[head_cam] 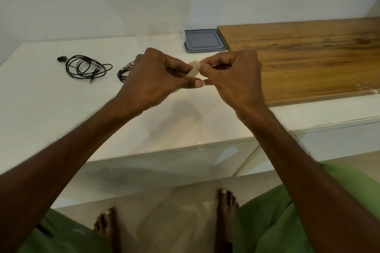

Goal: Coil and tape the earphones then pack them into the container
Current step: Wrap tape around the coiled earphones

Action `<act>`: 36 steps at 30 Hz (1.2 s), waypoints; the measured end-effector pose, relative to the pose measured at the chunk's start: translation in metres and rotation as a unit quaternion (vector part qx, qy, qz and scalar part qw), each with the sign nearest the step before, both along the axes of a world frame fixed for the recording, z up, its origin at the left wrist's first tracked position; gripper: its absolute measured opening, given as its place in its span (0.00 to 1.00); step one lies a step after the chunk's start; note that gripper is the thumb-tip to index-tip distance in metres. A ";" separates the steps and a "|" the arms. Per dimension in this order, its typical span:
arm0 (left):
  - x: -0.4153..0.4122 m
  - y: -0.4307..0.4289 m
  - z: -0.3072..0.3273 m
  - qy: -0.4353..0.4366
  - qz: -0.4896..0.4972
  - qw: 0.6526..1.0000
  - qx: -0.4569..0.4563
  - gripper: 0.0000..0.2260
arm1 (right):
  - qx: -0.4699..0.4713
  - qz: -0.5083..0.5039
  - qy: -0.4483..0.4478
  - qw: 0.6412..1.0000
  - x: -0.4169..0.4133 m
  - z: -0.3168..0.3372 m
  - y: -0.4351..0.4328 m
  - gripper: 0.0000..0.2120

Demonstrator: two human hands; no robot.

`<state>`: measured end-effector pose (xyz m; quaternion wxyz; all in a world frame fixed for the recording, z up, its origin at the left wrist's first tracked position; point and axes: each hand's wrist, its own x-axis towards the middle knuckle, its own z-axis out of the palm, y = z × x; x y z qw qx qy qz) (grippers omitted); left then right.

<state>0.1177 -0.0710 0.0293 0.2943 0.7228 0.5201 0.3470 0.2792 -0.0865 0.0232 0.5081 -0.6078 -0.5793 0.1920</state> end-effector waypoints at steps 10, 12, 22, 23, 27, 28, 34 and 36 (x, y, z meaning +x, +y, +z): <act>0.002 -0.005 -0.001 0.023 -0.004 1.000 0.013 0.14 | 0.007 0.058 -0.222 0.973 -0.003 -0.002 -0.001 0.05; 0.003 -0.005 -0.002 0.014 -0.007 1.000 0.011 0.12 | 0.002 0.061 -0.222 0.973 -0.004 -0.003 -0.001 0.07; -0.001 0.000 -0.005 -0.027 -0.023 0.999 -0.024 0.11 | -0.007 0.044 -0.157 0.987 -0.005 -0.010 0.005 0.06; -0.002 0.001 -0.006 -0.028 -0.019 0.999 -0.029 0.13 | -0.008 0.036 -0.137 0.990 -0.005 -0.010 0.006 0.06; -0.006 0.004 -0.008 -0.032 0.000 0.998 -0.053 0.17 | -0.033 0.033 -0.008 0.999 0.003 -0.005 0.009 0.03; -0.007 0.004 -0.009 -0.034 -0.001 0.998 -0.054 0.17 | -0.032 0.039 0.007 0.999 0.004 -0.004 0.009 0.04; -0.008 0.003 -0.009 -0.049 0.007 0.998 -0.032 0.11 | -0.039 0.059 -0.046 0.996 -0.001 -0.005 0.003 0.12; -0.007 0.002 -0.008 -0.047 0.009 0.998 -0.031 0.10 | -0.024 0.046 -0.056 0.997 0.000 -0.005 0.004 0.11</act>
